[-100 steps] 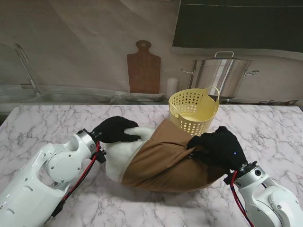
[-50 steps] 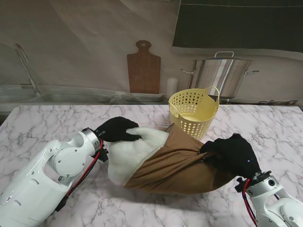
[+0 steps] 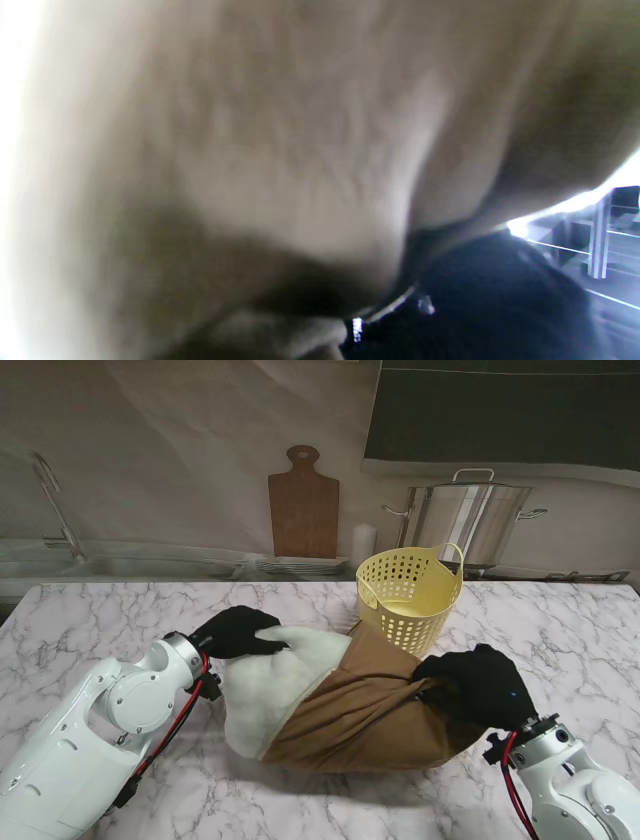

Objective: Remove the pillowcase from the pillow and put it in the laundry basket

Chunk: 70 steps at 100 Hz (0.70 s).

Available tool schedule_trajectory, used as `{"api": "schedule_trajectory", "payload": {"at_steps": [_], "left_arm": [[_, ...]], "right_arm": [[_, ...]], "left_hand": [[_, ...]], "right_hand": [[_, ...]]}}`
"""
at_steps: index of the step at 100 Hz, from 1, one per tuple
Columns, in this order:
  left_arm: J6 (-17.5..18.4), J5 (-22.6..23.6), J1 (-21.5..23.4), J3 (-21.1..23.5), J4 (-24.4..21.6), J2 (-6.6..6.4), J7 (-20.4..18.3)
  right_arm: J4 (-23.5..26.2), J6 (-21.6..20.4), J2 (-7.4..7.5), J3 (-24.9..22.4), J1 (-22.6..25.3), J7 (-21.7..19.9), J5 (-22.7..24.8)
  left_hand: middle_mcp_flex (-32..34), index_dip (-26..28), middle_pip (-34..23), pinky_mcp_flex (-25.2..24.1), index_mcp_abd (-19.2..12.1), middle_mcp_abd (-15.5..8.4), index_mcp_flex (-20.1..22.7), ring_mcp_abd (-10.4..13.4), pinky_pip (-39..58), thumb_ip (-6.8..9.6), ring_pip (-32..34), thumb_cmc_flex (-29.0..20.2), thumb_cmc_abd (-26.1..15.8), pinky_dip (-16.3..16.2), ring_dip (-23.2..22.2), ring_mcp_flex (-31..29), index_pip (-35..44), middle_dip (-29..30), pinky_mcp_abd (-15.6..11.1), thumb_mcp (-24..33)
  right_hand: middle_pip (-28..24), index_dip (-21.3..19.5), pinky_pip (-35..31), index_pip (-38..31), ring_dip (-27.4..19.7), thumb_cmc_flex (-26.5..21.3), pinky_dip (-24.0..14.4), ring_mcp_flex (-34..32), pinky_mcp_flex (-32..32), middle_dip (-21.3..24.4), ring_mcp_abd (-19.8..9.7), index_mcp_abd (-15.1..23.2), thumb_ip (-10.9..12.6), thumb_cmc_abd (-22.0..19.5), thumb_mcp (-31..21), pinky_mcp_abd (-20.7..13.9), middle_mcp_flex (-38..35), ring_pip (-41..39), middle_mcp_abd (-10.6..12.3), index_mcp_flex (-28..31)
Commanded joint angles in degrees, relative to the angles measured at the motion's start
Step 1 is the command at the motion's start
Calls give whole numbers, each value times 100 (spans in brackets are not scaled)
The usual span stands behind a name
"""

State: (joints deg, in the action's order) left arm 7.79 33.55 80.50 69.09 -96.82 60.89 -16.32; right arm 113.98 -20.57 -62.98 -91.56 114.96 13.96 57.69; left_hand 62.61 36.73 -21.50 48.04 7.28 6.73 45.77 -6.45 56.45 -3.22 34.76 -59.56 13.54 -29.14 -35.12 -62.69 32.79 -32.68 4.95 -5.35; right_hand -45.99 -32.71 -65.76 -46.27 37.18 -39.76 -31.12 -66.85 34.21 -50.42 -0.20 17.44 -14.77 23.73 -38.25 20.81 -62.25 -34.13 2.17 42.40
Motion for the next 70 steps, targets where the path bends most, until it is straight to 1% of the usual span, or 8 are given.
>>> {"api": "schedule_trajectory", "payload": {"at_steps": [1,5,9,17,21,26,43,70], "left_arm": [[33,96,87,64,43,-80,-62],[58,220,86,102,39,-76,6],[36,322,70,158,33,-92,-49],[4,353,45,218,127,-89,-26],[-16,426,21,234,196,-95,-39],[-46,413,-18,229,307,-96,-47],[-186,410,-163,91,641,-101,-80],[-293,392,-242,-61,876,-112,-147]], "right_arm": [[-112,-43,14,111,-175,-54,-29],[-130,-66,17,183,-269,-95,-85],[-142,-77,20,235,-341,-121,-108],[-153,-67,27,286,-413,-174,-128],[-151,-51,32,282,-410,-211,-125],[-141,-26,37,255,-377,-262,-121],[-70,117,37,29,-64,-247,30],[-1,421,-14,-385,516,75,248]], "left_hand": [[202,154,-211,-45,-130,-46,99,-179,2331,382,355,-1220,187,-60,-164,-195,281,-83,-627,648],[205,170,-217,-30,-135,-54,97,-165,2341,388,363,-1222,191,-65,-169,-202,292,-91,-643,649],[201,180,-219,-26,-141,-57,87,-157,2343,390,368,-1212,180,-67,-172,-204,295,-95,-659,648],[193,199,-217,-36,-126,-43,82,-190,2340,397,368,-1221,191,-70,-174,-191,303,-103,-647,654],[196,208,-220,-40,-147,-63,79,-166,2333,398,370,-1219,191,-69,-176,-191,305,-108,-663,654],[194,215,-219,-46,-128,-53,82,-182,2328,401,368,-1228,197,-70,-176,-186,306,-112,-649,658],[188,225,-208,-52,-140,-64,85,-185,2321,400,362,-1222,193,-74,-175,-176,301,-121,-642,656],[186,230,-196,-65,-140,-66,80,-174,2309,402,351,-1229,187,-79,-171,-165,288,-132,-634,660]], "right_hand": [[-630,-273,-79,-598,144,-745,70,-463,1,-181,69,97,324,-317,-861,-97,-351,-347,65,565],[-633,-275,-82,-595,145,-743,77,-467,3,-180,67,104,323,-319,-859,-99,-352,-343,68,572],[-634,-276,-86,-593,146,-741,81,-468,5,-180,62,103,323,-318,-857,-99,-354,-340,74,575],[-635,-276,-90,-590,148,-739,87,-469,4,-179,67,104,322,-320,-853,-99,-352,-336,72,573],[-636,-277,-92,-583,150,-739,92,-471,4,-178,70,142,324,-328,-853,-99,-352,-336,72,575],[-639,-281,-95,-585,154,-742,99,-471,-3,-178,69,112,324,-317,-852,-102,-355,-334,64,572],[-642,-282,-120,-582,168,-744,111,-477,0,-174,73,118,333,-315,-856,-101,-365,-338,66,585],[-651,-295,-138,-590,182,-744,129,-481,-2,-177,105,66,338,-289,-884,-84,-367,-344,31,606]]}}
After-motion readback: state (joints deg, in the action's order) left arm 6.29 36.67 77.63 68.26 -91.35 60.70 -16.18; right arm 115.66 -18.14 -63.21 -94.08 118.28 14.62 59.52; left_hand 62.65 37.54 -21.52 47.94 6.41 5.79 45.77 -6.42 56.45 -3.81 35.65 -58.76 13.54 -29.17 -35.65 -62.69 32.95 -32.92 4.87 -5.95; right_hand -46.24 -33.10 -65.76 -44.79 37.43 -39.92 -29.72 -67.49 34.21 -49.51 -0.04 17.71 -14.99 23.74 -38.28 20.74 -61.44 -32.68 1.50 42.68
